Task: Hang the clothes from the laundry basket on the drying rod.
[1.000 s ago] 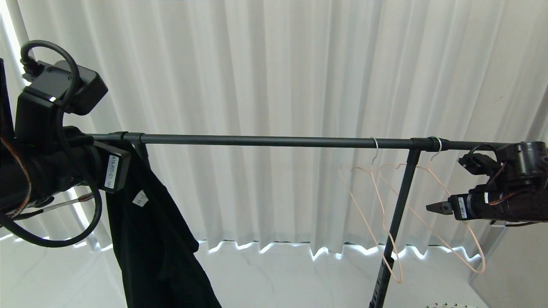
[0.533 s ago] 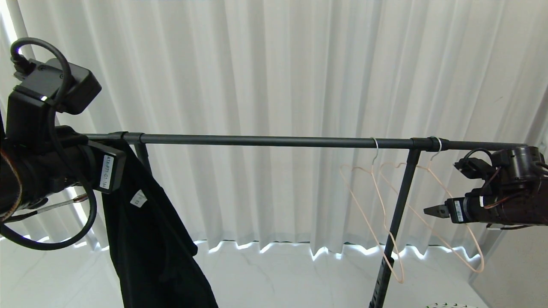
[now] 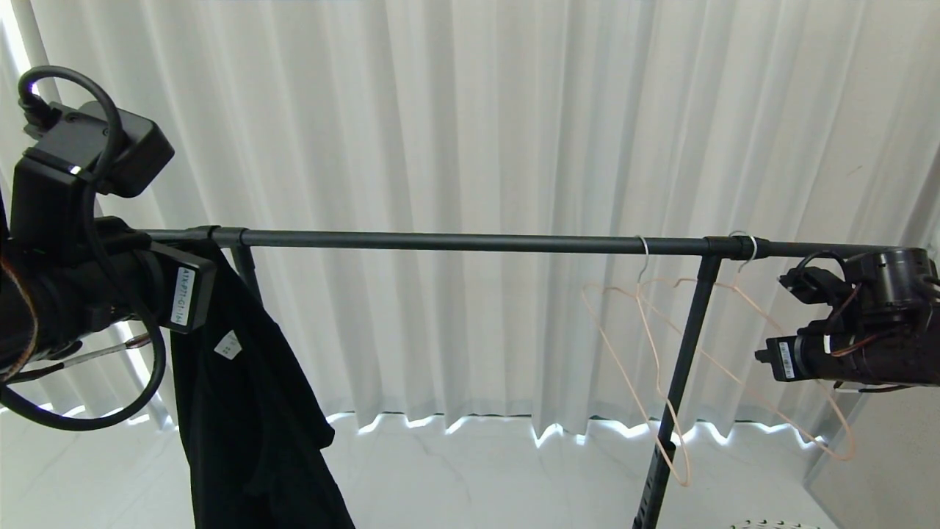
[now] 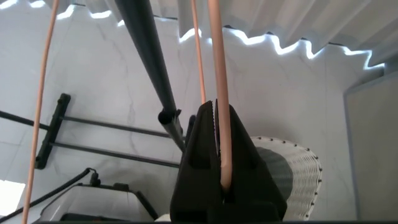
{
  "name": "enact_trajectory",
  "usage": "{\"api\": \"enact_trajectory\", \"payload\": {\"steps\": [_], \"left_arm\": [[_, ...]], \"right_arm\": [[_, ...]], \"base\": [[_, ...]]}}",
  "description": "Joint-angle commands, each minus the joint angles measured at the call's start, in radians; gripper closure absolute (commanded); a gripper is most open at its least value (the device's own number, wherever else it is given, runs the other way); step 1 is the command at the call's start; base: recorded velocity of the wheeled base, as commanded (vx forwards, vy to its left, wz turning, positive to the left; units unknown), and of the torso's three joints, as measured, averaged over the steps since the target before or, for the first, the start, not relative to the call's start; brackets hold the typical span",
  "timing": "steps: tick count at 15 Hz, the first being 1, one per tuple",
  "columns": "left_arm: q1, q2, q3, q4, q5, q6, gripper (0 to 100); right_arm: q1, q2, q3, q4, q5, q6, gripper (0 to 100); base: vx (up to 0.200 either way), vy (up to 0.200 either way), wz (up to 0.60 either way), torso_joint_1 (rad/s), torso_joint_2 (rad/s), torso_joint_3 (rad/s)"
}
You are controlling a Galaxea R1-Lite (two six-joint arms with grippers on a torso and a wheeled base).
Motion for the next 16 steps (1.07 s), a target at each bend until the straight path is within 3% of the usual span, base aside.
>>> {"api": "enact_trajectory", "payload": {"steps": [1, 6, 11, 13, 16], "left_arm": [[0.0, -0.001, 0.0, 0.0, 0.001, 0.0, 100], [0.0, -0.023, 0.008, 0.0, 0.001, -0.001, 100], [0.0, -0.066, 0.048, 0.0, 0.001, 0.0, 100], [0.0, -0.067, 0.048, 0.0, 0.001, 0.0, 100], [0.0, -0.075, 0.046, 0.0, -0.001, 0.0, 100]], "right_arm": [[0.002, -0.039, 0.008, 0.0, 0.0, 0.0, 100], [0.002, -0.128, 0.038, 0.0, -0.004, 0.049, 100], [-0.013, -0.295, 0.166, 0.001, -0.045, 0.046, 100], [-0.014, -0.349, 0.208, 0.003, -0.116, 0.046, 100], [-0.014, -0.461, 0.301, 0.009, -0.134, 0.04, 100]], "base": [[0.0, 0.0, 0.0, 0.0, 0.0, 0.0], [0.0, 0.0, 0.0, 0.0, 0.0, 0.0], [0.0, 0.0, 0.0, 0.0, 0.0, 0.0], [-0.2, 0.0, 0.0, 0.007, 0.0, 0.0], [-0.2, 0.0, 0.0, 0.007, 0.0, 0.002]]}}
